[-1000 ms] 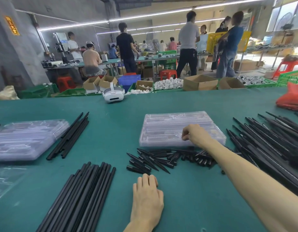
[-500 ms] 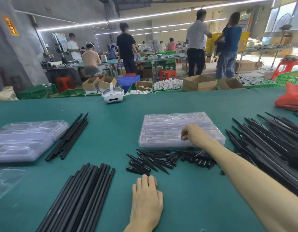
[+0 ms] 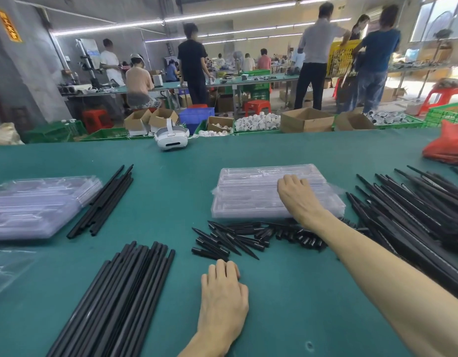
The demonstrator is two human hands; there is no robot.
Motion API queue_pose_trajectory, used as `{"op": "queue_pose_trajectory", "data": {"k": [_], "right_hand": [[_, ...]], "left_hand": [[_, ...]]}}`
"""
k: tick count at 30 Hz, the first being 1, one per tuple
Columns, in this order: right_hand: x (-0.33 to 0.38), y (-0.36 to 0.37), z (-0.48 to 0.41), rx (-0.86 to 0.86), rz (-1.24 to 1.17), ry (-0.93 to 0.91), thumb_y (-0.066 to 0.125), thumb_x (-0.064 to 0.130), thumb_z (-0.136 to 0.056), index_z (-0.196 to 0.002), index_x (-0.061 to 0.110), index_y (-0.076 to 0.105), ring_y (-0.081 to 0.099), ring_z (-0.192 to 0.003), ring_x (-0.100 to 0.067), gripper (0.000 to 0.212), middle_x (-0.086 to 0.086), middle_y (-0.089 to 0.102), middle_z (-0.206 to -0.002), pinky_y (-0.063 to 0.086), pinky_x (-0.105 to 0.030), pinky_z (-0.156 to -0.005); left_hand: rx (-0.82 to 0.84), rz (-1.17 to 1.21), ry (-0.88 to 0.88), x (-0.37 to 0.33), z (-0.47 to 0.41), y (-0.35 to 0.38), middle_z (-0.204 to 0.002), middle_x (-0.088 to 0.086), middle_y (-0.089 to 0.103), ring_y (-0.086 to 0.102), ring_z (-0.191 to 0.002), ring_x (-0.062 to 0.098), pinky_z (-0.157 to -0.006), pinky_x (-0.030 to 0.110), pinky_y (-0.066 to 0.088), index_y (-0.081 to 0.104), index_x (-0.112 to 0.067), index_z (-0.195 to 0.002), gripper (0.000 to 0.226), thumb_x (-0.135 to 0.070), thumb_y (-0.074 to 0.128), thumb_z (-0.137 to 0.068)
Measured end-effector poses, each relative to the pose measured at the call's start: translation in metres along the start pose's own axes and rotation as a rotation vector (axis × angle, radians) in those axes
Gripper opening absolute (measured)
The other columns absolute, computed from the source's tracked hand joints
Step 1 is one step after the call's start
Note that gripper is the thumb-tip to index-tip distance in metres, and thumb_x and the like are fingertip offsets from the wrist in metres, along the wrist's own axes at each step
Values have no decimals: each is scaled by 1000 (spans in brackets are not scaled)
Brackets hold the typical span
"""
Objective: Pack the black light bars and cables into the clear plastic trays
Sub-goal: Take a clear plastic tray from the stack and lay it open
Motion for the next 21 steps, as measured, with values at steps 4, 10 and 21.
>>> {"op": "queue_pose_trajectory", "data": {"k": [4,10,21], "right_hand": [[5,-9,-2,-42,79,1,51,-15,-78,-109,8,47,41,-92,-25,38,-11,50,-109,37,-34,-80],[0,-5,0,0,79,-8,60,-13,-74,-104,10,55,47,-99,-26,38,-9,53,-109,42,-34,-84],[13,11,10,56,65,-109,58,-14,-80,-96,13,55,52,-91,-23,31,-6,61,-103,35,-29,-72]], "left_hand": [[8,1,-1,-1,0,-1,-100,-12,36,35,-91,14,-86,30,35,37,-31,-100,10,-28,30,-92],[9,15,2,-1,2,-2,-101,-12,36,35,-92,14,-87,30,34,36,-31,-100,10,-28,29,-93],[2,11,0,-2,1,-3,-100,-13,35,35,-92,14,-87,30,33,36,-31,-100,10,-29,30,-93]]}}
Point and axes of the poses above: each hand's wrist, its own z-axis away from the middle knuckle, its own y-axis out of the palm, x = y × z, the point moved 8 cm from there along -z, towards the middle knuckle
